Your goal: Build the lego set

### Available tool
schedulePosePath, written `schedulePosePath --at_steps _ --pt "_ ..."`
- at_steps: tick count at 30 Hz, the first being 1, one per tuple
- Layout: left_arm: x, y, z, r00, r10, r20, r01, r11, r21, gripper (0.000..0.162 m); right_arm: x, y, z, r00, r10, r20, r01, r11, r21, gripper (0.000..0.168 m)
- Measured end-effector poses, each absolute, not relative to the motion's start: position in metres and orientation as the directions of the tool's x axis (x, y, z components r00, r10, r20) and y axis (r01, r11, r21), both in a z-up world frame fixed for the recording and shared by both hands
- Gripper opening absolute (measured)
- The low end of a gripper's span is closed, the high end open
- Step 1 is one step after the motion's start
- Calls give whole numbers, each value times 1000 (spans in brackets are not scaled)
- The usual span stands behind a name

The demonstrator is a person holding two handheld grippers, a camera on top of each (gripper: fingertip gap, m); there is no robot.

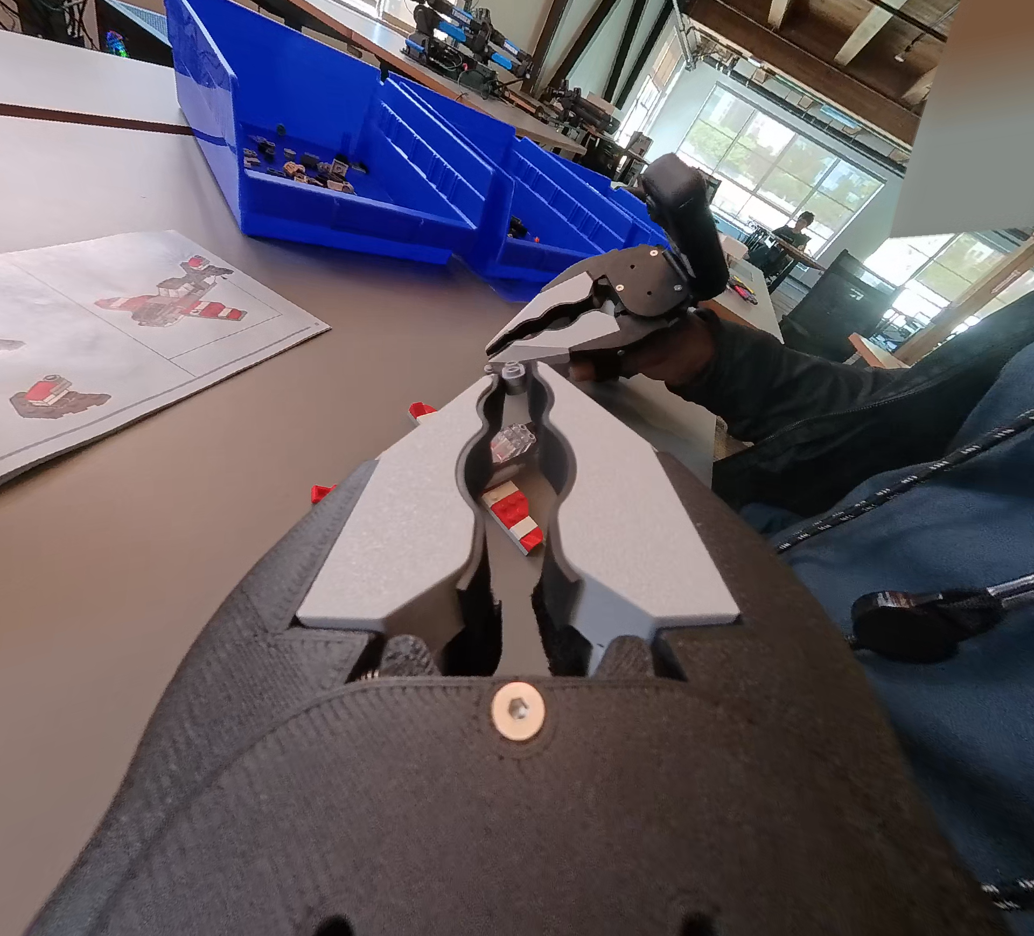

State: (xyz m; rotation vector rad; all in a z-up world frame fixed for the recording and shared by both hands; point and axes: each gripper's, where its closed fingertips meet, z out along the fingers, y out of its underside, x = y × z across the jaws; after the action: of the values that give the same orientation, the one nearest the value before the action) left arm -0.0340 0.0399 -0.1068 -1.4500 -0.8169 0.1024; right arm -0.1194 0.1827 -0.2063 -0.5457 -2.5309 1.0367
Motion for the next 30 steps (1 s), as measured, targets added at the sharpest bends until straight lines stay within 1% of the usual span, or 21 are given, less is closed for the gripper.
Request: schedulePosePath --at_steps 6,13,17,22,30 --pt "-34 40 -107 733 528 430 407 167 -898 8 -118 185 -208 -864 473 174 218 663 -716 9" --pt "-33 42 -106 738 524 425 402 165 -901 8 -114 179 -200 -883 450 133 205 625 -753 9" --pt "-31 43 -102 755 514 407 377 167 -911 8 -110 175 -205 -900 419 120 202 645 -737 11" --pt "-24 47 -90 804 502 318 282 149 -948 8 -111 174 -209 -900 417 124 207 661 -721 11" --pt "-12 61 -81 857 505 103 93 44 -995 9 -111 173 -210 -903 409 132 202 676 -709 8"
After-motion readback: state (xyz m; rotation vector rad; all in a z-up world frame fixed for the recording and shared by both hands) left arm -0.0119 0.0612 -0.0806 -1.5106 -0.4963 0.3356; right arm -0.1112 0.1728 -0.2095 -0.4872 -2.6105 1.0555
